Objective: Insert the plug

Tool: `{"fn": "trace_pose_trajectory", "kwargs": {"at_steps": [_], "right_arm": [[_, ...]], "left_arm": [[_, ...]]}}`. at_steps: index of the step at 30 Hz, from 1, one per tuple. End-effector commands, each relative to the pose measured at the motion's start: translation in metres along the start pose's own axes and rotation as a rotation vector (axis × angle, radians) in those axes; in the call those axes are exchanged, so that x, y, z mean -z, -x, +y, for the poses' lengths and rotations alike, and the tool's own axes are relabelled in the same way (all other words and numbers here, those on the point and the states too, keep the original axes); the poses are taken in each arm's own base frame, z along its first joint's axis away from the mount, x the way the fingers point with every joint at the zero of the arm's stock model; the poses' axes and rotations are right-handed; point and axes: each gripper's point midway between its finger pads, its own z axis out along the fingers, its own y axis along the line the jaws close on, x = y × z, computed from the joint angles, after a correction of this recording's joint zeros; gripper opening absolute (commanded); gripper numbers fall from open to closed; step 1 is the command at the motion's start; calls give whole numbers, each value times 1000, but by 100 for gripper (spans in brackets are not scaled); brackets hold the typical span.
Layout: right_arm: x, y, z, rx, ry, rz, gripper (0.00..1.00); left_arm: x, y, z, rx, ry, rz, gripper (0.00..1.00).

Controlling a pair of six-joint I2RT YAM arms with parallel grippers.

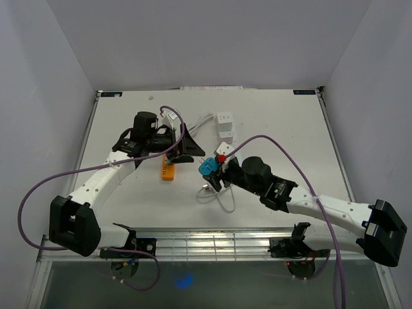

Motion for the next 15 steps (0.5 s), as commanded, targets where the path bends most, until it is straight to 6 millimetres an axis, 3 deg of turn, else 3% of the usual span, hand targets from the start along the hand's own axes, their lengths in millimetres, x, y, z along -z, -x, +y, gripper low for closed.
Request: {"fn": "trace_pose_trajectory", "kwargs": {"at_steps": [1, 6, 15], "right_arm": [[-3, 23, 4, 29, 41, -59, 61], [-4, 26, 8, 52, 70, -66, 60], [-8, 26, 8, 70, 73, -63, 59]], "left_arm": [[-3, -2, -12, -20, -55, 21, 98], [-11, -5, -2, 6, -43, 46, 98], [-26, -18, 4, 21, -61, 117, 82]]}}
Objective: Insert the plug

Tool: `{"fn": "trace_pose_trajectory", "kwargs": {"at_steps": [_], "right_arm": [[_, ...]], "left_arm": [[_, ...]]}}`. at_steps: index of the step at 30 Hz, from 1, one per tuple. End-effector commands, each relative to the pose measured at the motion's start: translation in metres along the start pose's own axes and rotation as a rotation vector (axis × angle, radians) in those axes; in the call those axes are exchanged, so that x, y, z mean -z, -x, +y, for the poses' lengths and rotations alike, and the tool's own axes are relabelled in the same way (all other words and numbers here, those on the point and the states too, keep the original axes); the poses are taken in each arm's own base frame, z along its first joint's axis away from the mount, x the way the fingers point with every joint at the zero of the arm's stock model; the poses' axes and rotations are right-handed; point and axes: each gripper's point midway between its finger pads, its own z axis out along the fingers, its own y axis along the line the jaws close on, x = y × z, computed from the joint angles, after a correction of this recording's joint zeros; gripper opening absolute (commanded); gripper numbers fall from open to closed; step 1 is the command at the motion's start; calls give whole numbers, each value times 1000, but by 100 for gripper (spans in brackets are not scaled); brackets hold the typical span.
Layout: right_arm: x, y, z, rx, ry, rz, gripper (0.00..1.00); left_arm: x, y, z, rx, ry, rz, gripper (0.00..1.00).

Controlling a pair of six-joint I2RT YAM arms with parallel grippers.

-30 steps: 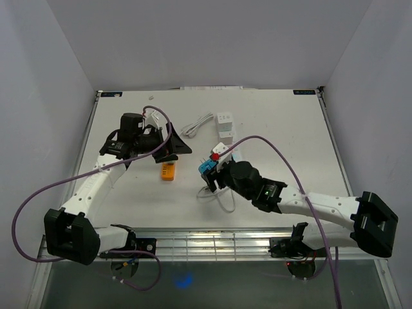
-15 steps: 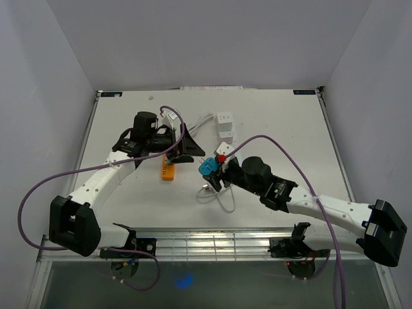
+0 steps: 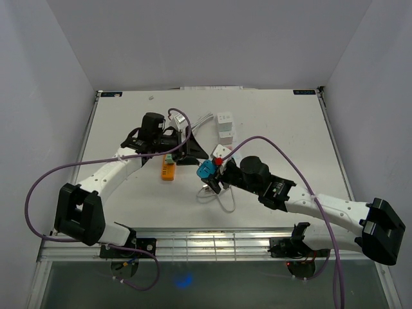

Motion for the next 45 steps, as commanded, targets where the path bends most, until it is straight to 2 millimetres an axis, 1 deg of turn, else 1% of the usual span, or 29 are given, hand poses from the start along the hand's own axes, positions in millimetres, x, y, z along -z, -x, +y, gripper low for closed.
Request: {"fn": "trace_pose_trajectory", "kwargs": {"at_steps": [1, 5, 6, 8, 9, 11, 12, 15, 16, 18, 19, 20, 21, 22, 24, 25, 28, 32, 35, 37, 39, 41, 42, 44, 45], "right_arm": [[-4, 30, -5, 27, -5, -71, 59], [-7, 26, -6, 30, -10, -58, 58], [-7, 25, -7, 31, -14, -55, 57], [-7, 24, -6, 34, -14, -56, 57], [-7, 25, -7, 34, -15, -59, 56], [-7, 23, -7, 34, -14, -57, 56], [-7, 23, -7, 35, -16, -59, 56], [-5, 22, -8, 35, -22, -58, 57], [-5, 22, -8, 33, -24, -59, 61], [-4, 22, -8, 30, -26, -62, 68], [-4, 22, -8, 31, -23, -65, 74], [-3, 22, -8, 31, -24, -68, 77], [-2, 22, -7, 29, -23, -72, 79], [-1, 22, -9, 28, -31, -74, 85], [1, 23, -9, 28, -32, -80, 90], [2, 22, -9, 26, -33, -76, 94], [5, 26, -8, 22, -26, -82, 99], [13, 26, -7, 7, -7, -66, 96], [21, 29, -4, -18, 28, -78, 96], [24, 28, -7, -43, 41, -75, 96], [28, 30, -8, -91, 60, -86, 96], [31, 31, -13, -143, 84, -99, 97], [32, 32, -15, -204, 95, -102, 97], [36, 39, -21, -264, 136, -135, 98], [38, 42, -24, -329, 144, -143, 98]], "left_arm": [[-7, -10, -2, -26, -34, 48, 80], [-13, -18, -3, -33, -47, 87, 73], [-14, -19, -3, -32, -49, 91, 66], [-14, -22, -2, -35, -54, 103, 59], [-15, -23, -1, -34, -55, 107, 51], [-15, -24, -1, -38, -57, 111, 44], [-15, -25, -1, -35, -59, 116, 38], [-13, -25, -4, -44, -70, 118, 31], [-13, -25, -5, -46, -72, 117, 23], [-12, -25, -6, -49, -77, 119, 13], [-12, -26, -7, -50, -80, 121, 8], [-12, -25, -7, -54, -84, 121, 2], [-12, -26, -8, -55, -88, 122, 0], [-12, -27, -9, -54, -94, 126, 0], [-11, -26, -11, -65, -105, 120, 0], [-10, -28, -12, -64, -112, 119, 0], [-9, -24, -16, -90, -123, 102, 0], [-2, -16, -17, -113, -123, 75, 0], [9, -4, -15, -119, -119, 35, 0], [21, 6, -14, -130, -114, -12, 0], [32, 13, -14, -149, -113, -52, 0], [36, 16, -16, -173, -119, -71, 0], [39, 16, -20, -189, -127, -77, 0], [41, 15, -25, -223, -153, -91, 0], [42, 15, -28, -223, -165, -97, 0]]}}
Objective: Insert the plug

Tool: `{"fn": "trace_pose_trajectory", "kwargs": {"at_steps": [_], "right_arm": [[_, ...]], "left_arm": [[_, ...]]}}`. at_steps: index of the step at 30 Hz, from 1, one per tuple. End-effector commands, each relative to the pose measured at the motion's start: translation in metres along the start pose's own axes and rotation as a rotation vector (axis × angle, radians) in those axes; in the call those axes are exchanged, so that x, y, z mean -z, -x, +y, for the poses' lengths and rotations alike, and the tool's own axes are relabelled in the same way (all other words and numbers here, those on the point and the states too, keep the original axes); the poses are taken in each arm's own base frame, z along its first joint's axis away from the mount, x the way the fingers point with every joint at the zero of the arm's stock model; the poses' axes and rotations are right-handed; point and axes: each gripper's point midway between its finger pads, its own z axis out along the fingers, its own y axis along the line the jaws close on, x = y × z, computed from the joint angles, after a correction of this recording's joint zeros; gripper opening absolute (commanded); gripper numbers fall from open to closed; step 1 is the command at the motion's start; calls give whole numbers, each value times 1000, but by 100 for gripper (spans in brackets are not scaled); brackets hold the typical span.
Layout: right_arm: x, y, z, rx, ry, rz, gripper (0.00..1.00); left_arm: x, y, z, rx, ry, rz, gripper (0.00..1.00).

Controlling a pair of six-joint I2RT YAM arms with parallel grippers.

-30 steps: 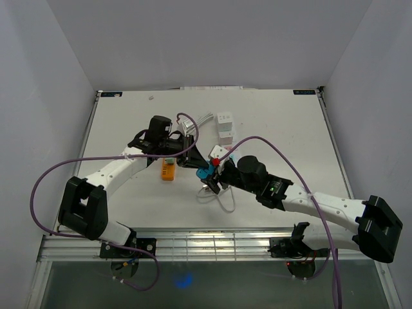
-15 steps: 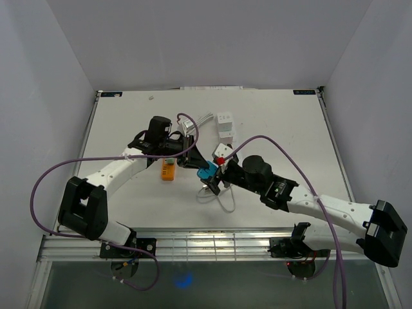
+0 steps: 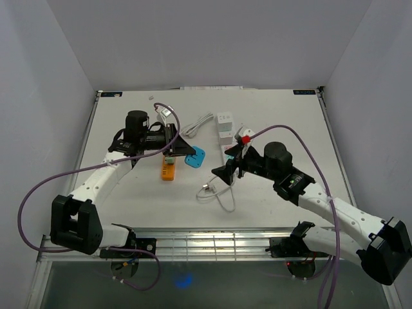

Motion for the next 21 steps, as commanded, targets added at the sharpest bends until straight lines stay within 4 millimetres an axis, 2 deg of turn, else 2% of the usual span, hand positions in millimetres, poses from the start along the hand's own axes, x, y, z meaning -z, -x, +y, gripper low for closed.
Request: {"fn": "trace_pose_trajectory", "kwargs": {"at_steps": [1, 3, 4, 5, 8, 9, 11, 12, 15, 16, 17, 21], "right_arm": [[9, 20, 7, -180, 127, -64, 99], [9, 31, 2, -243, 144, -96, 100], [12, 32, 3, -318, 177, -93, 95], [11, 41, 5, -333, 210, -128, 94], [11, 44, 15, -431, 287, -146, 89], [12, 55, 18, -420, 311, -193, 88], [10, 52, 20, -474, 329, -194, 84], [10, 57, 19, -472, 337, -219, 83], [6, 56, 21, -556, 366, -224, 79], [9, 67, 24, -539, 401, -271, 77], [5, 64, 24, -566, 410, -270, 76], [2, 77, 31, -596, 472, -309, 73]], "left_arm": [[11, -5, -30, -122, -99, -25, 0], [14, -2, -40, -174, -125, -60, 0], [19, -1, -48, -194, -135, -83, 0], [20, 0, -52, -217, -145, -100, 0], [27, 4, -66, -279, -171, -154, 0], [29, 4, -69, -288, -175, -166, 0], [31, 7, -74, -299, -182, -200, 0], [34, 5, -77, -306, -188, -209, 0], [37, 5, -79, -315, -183, -242, 0], [38, 5, -80, -320, -182, -250, 0], [38, 5, -80, -327, -184, -257, 0], [40, 2, -81, -322, -197, -278, 0]]}}
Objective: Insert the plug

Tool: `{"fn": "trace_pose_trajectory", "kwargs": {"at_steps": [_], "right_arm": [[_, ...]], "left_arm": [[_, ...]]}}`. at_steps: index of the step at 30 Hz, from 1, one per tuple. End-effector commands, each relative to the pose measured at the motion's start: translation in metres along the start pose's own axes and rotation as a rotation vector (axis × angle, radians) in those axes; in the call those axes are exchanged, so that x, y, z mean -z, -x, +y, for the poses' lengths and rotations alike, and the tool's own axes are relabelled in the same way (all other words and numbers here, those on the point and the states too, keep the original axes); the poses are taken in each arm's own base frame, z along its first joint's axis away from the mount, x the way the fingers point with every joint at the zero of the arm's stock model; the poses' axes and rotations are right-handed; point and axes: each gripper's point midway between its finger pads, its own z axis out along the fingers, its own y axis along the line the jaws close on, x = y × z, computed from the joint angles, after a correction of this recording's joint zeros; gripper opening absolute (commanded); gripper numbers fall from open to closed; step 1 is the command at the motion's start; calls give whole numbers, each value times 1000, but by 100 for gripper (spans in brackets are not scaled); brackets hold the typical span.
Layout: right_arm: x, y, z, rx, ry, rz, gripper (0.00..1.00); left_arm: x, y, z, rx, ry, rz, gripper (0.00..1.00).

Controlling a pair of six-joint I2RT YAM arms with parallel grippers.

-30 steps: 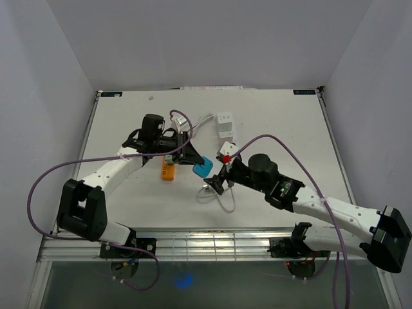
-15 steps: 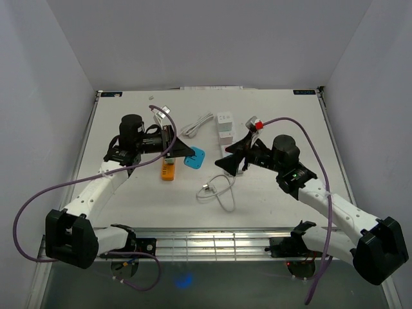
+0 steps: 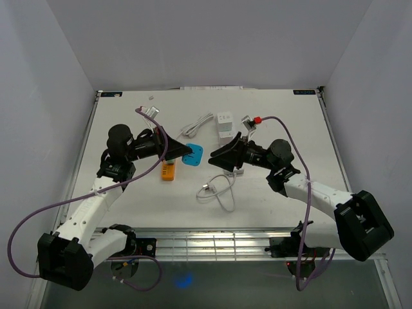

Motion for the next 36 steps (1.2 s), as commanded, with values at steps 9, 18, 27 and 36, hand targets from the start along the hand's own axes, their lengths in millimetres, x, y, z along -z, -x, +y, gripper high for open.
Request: {"fn": "trace_pose_trajectory", "kwargs": {"at_steps": [9, 18, 27, 36], "right_arm": [[-27, 27, 29, 28, 149, -65, 72], [-45, 23, 33, -3, 205, -54, 65], [-50, 21, 40, -26, 255, -61, 50], [-48, 15, 42, -59, 274, -51, 8]], "left_arm": [[0, 3, -16, -8, -53, -42, 0], [-4, -3, -14, 23, -73, -34, 0], [-7, -7, -12, 27, -79, -28, 0], [-7, -9, -14, 3, -90, -19, 15]]}}
